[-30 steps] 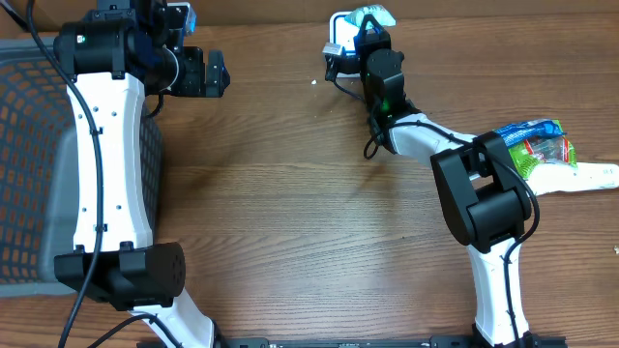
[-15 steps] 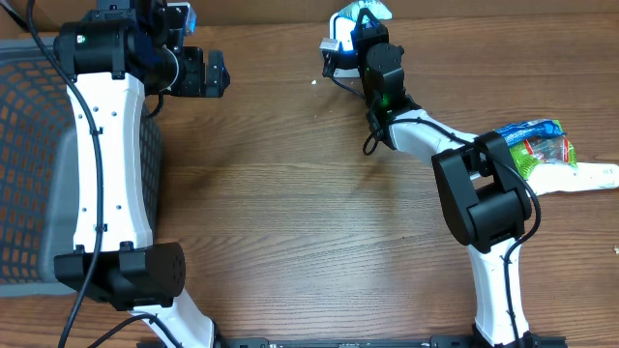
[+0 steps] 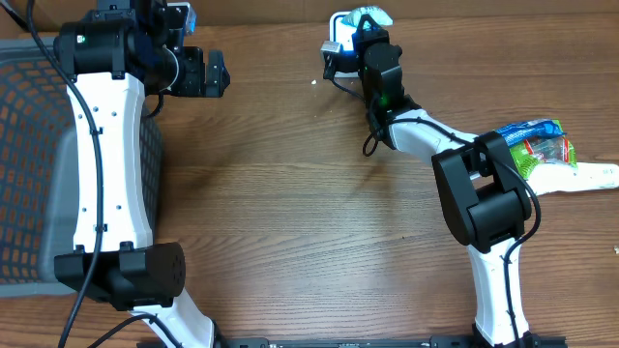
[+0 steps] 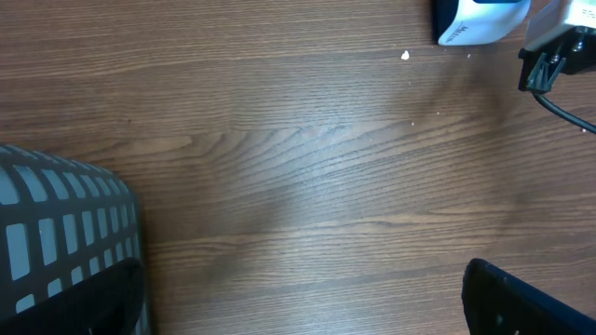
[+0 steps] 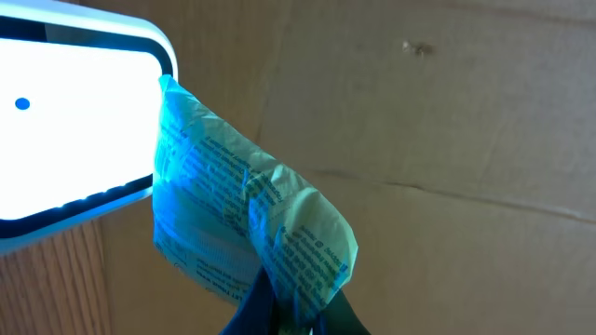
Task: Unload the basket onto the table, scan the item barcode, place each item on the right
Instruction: 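Hold the mint-green pack's barcode in front of the scanner, then carry the mint-green pack right and drop it on the pile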
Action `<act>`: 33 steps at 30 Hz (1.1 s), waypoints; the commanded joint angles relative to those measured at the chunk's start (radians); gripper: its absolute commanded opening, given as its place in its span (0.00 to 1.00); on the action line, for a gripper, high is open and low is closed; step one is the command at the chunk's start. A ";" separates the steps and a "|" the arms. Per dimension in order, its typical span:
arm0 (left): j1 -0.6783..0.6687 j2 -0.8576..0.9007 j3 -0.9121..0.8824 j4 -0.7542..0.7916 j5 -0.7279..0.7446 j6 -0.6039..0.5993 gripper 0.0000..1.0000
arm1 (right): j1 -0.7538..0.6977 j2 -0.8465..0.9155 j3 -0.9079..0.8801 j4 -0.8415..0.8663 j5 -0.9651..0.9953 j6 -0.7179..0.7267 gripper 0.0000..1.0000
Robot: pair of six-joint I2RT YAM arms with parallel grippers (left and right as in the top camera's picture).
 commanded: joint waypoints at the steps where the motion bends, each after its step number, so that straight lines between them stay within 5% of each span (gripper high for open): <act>1: 0.003 0.006 -0.003 0.003 0.011 -0.003 1.00 | 0.017 -0.041 0.034 0.008 0.037 0.074 0.04; 6: 0.003 0.006 -0.003 0.003 0.011 -0.003 1.00 | 0.051 -0.115 0.032 -0.085 0.102 0.082 0.04; 15: 0.003 0.006 -0.003 0.003 0.011 -0.003 1.00 | 0.168 -0.341 0.032 -0.472 0.248 0.382 0.04; 21: 0.003 0.006 -0.003 0.003 0.011 -0.003 1.00 | 0.290 -0.411 0.032 -0.939 0.228 1.035 0.04; 25: 0.003 0.006 -0.003 0.003 0.011 -0.003 0.99 | 0.303 -0.410 0.032 -1.184 -0.023 1.575 0.04; 33: 0.003 0.006 -0.003 0.003 0.011 -0.003 1.00 | 0.229 -0.439 0.035 -1.400 -0.261 1.949 0.04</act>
